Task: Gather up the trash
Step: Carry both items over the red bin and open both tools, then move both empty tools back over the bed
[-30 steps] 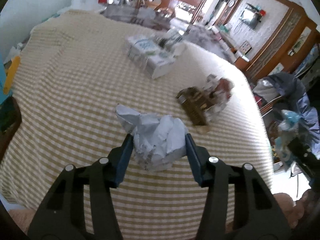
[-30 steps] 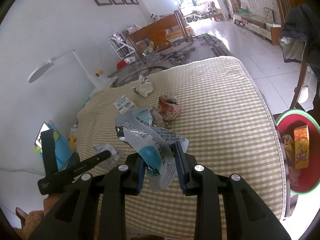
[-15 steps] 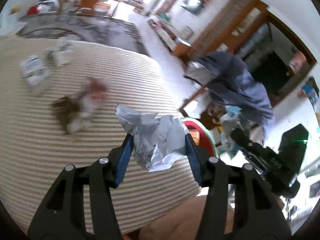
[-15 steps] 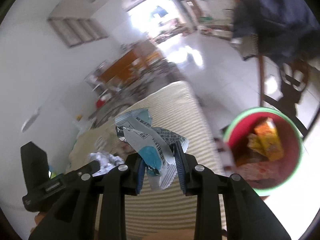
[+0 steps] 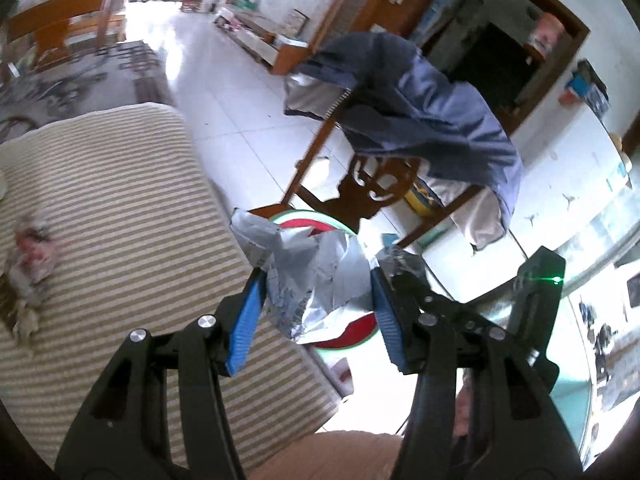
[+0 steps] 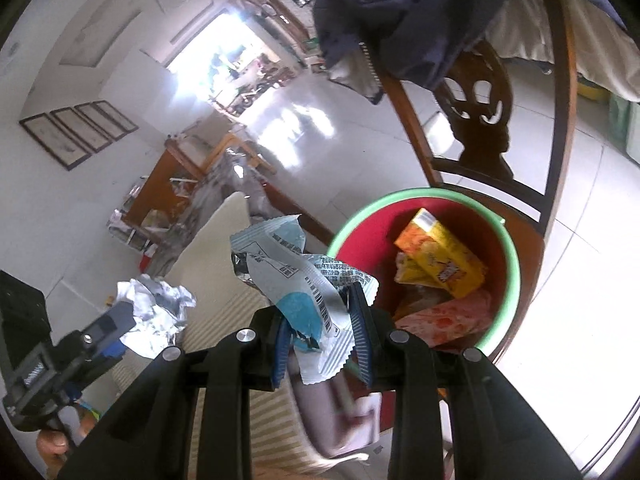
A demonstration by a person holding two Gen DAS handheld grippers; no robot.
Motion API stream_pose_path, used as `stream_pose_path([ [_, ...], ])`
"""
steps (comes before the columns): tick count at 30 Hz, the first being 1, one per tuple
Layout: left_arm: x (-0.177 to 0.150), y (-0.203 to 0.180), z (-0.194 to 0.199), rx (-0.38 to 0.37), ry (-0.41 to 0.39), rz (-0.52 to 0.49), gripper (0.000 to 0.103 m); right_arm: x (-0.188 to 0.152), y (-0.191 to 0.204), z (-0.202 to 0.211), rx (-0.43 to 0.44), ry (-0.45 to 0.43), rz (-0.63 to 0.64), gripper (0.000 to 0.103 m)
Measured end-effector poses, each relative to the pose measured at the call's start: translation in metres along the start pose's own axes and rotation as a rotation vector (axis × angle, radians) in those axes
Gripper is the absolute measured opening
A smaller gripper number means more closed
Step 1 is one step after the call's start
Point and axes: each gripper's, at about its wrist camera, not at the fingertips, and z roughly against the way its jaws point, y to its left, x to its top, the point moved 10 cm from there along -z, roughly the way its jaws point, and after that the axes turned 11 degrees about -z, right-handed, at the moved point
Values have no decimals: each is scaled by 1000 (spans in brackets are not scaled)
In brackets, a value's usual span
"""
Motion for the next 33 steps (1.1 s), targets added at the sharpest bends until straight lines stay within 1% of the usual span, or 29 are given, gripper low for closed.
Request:
stream_pose_path([
  [2,2,-7,-9,-8,9,-19,54,5,-5,0,-4,-22,-6,36],
  [3,4,-9,-13,-11,11,-22,57,9,-7,-1,-8,-36,-11,44],
  [4,4,-10,-16,-17,12,-24,61,13,-10,-2,-16,-48,-15,55],
  [5,5,-12,-21,-27,19,-24,64,16,-13,-3,-28,-60,-19,59],
  [6,5,-12,-24,-33,24,-21,74,18,-15,-4,-39,-67,-23,65],
  [7,5,-11,-26,-35,26,-14,82,20,-17,-6,-48,-71,-27,66],
  [9,3,-6,-23,-25,14,-10,84,21,-17,-6,-49,-72,-29,69],
  [12,-12,20,-14,35,13,8,91,19,-16,-7,-58,-77,-14,74],
  [13,-16,30,-11,49,14,23,91,17,-16,-7,-61,-73,-13,74],
  [15,-32,66,6,116,12,78,91,13,-13,-7,-56,-64,-15,74],
  [16,-44,92,19,178,8,112,91,12,-12,-8,-55,-60,-13,74],
  [18,-64,134,42,277,2,173,91,10,-4,-7,-55,-56,2,74],
  [19,-73,150,52,315,1,200,91,9,-1,-8,-52,-55,7,74],
  [21,-98,194,78,404,7,283,91,6,15,-9,-40,-47,30,74],
  [23,-116,222,92,439,34,343,91,1,39,-12,-24,-31,71,75],
  [25,-131,243,105,475,49,359,91,-7,74,-20,11,3,120,75],
  [27,-142,256,114,510,50,360,91,-20,109,-32,47,64,177,75],
  [30,-160,272,119,500,34,434,91,-54,171,-61,91,183,275,75],
  [31,-165,276,119,496,34,458,91,-71,194,-74,119,234,303,77],
  [33,-169,282,117,463,30,521,91,-103,228,-104,136,322,352,78],
])
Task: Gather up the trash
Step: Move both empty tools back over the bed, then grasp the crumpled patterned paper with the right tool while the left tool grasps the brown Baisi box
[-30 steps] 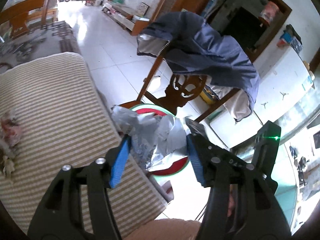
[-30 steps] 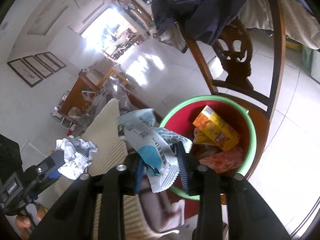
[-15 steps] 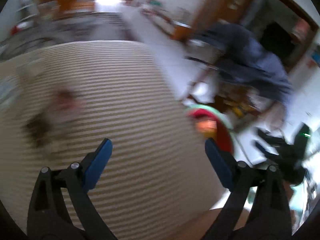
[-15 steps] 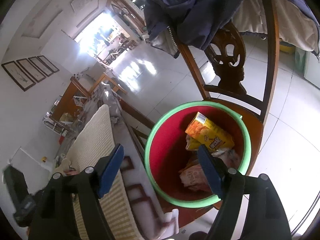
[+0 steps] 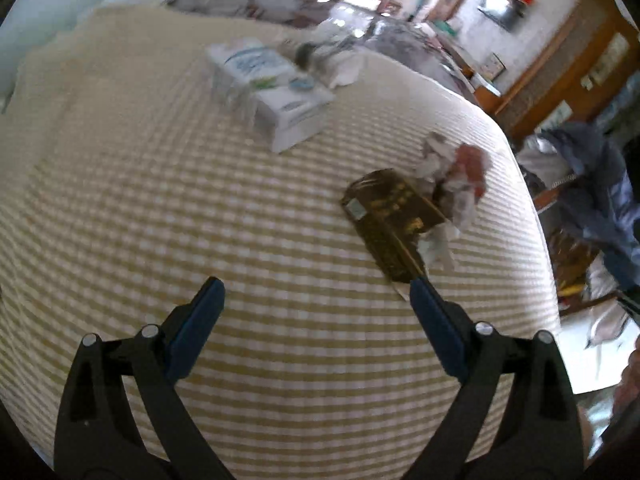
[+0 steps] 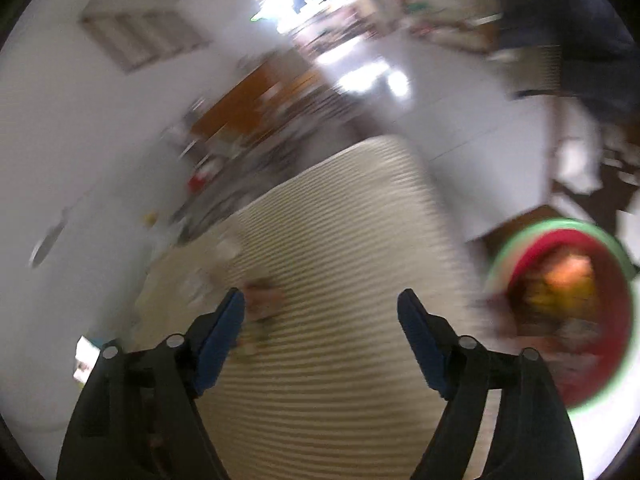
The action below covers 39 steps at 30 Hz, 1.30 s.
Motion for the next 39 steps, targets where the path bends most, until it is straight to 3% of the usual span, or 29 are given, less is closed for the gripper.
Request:
stream_pose_path([
  [6,8,4,13,-56,-54,48,91,-15,35,-113,-151,137,121,78],
  [10,7,12,14,-81,-54,92,91,-20,28,-150,-196,175,114,76],
  [11,8,12,15,-86,-56,94,91,-22,27,-154,-194,191,121,71],
  [12,8,11,16,-91,-60,93,91,-27,27,-159,-200,212,136,54],
  [13,9,10,17,-91,-63,90,91,-32,26,-162,-208,229,153,46],
  [17,12,8,18,-73,-71,76,91,-44,31,-154,-206,247,221,37],
  [23,12,6,13,-61,-62,68,91,-84,34,-132,-154,337,256,35],
  [25,12,7,12,-41,-66,50,91,-81,32,-110,-149,285,258,35],
  [29,13,0,8,-43,-71,23,91,-60,21,-57,-172,93,275,36],
  [31,14,-6,7,-28,-77,-19,91,-54,4,-36,-165,40,223,36],
  [34,14,-16,4,7,-88,-98,91,-51,-18,-25,-89,42,61,36],
  [39,9,-23,-8,1,-60,-139,88,-50,-9,-27,-86,41,80,37],
])
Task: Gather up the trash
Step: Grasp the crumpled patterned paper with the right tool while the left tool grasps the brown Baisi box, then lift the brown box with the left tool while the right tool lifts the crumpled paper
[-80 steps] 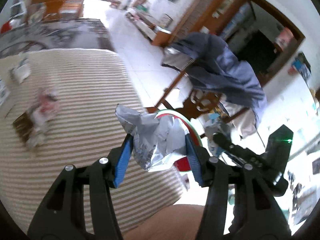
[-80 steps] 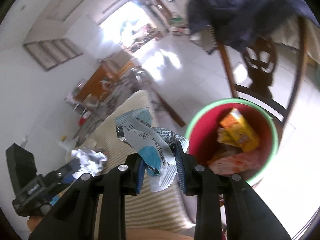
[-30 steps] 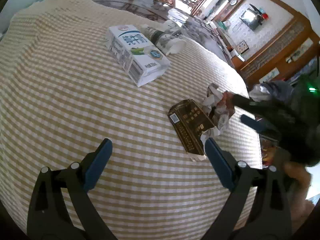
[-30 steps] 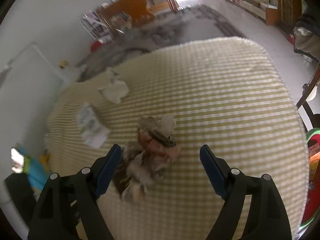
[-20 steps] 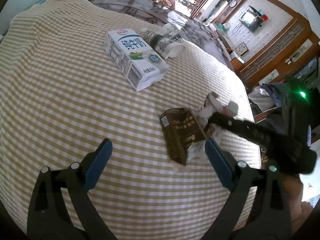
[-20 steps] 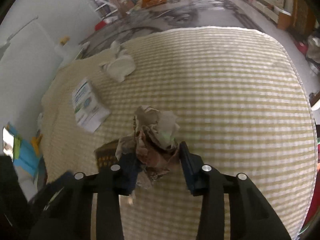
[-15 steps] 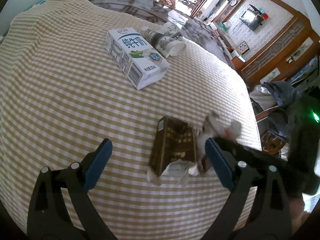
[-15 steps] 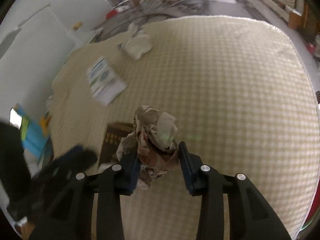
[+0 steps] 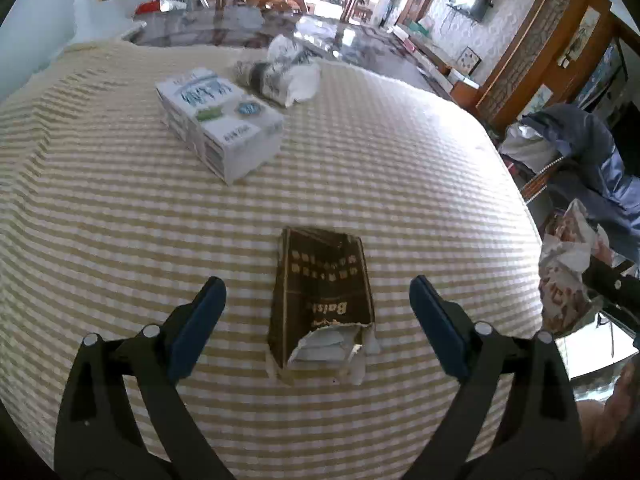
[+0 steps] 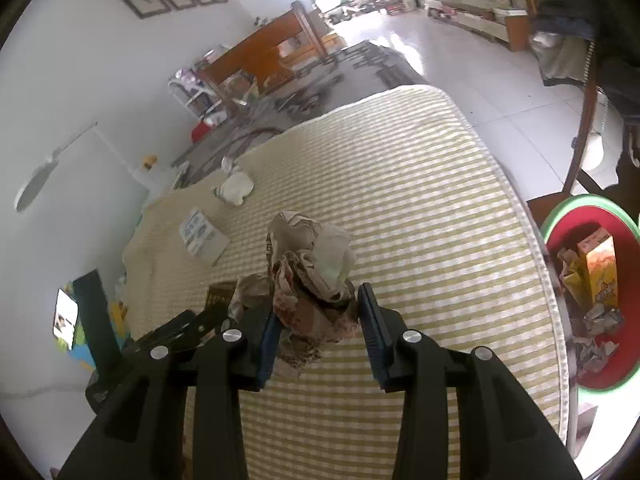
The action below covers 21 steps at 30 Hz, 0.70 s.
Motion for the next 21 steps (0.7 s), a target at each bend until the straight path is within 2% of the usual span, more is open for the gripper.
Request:
stream_pose_path([
  [1,-2,1,-3,-9,12,9,82,-1,4,-2,-3,3,18,37],
  [5,-2,3,-7,-1,20,6,72,-6,10,-6,-9,14,53,37],
  [7,-2,3,-7,12,19,-7,57,-6,10,-8,-10,15,45,37],
  [9,-2,1,-7,4,18,-11,49,-6,8,-7,-10,14,37,37],
  [21,4,-3,5,-8,-27,-2,47,-5,4,-8,-14,17,29,38],
])
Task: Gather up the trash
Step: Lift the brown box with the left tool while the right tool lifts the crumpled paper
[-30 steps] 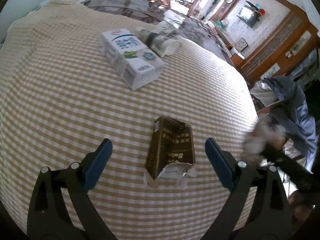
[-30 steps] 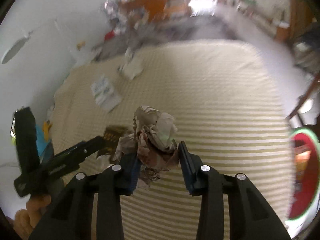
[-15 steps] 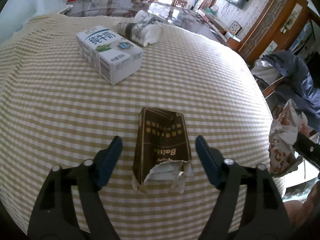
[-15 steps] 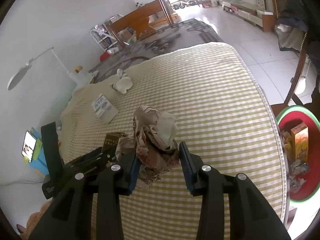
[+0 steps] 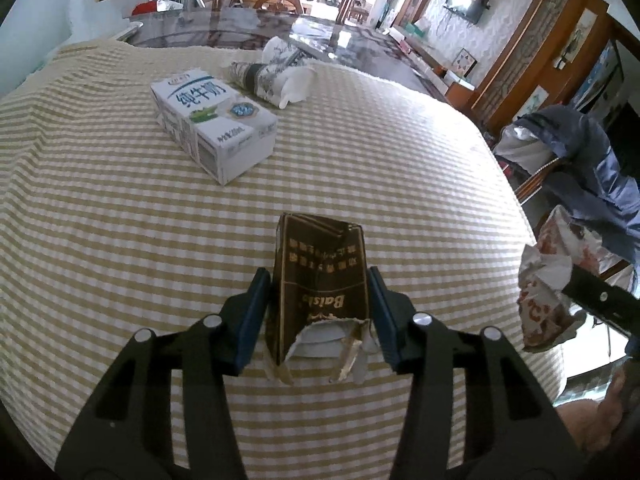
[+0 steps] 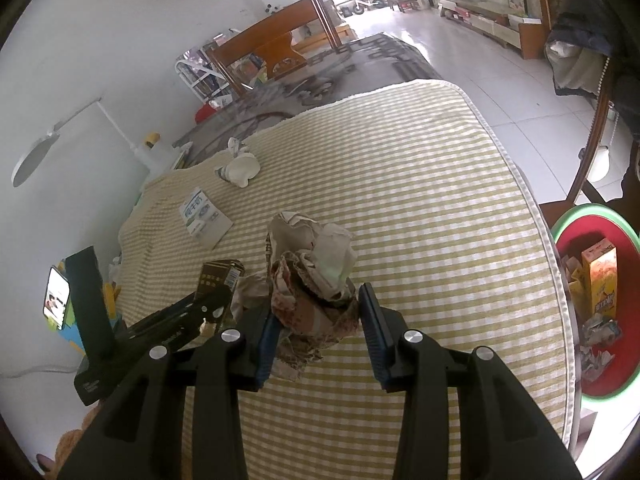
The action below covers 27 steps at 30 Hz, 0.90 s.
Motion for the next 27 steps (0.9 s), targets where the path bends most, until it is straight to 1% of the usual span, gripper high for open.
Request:
stream_pose_path([
  [3,3,-1,6,5,-19,-2,47,0,-1,-1,-2,1,-2,38],
  [6,7,-1,11,34,-41,-25,47,0,-1,-1,-2,1,-4,38],
  [10,11,-2,15,43,-60,-41,47,1,-2,0,2,-3,-10,38],
  [18,16,-11,36,67,-103,-103,47,3,-2,8,27,-26,-21,38],
  [24,23,-29,62,94,-150,-147,47,5,-2,20,68,-52,-47,38],
  [27,22,-44,72,72,-162,-132,47,6,-3,28,95,-68,-62,38],
])
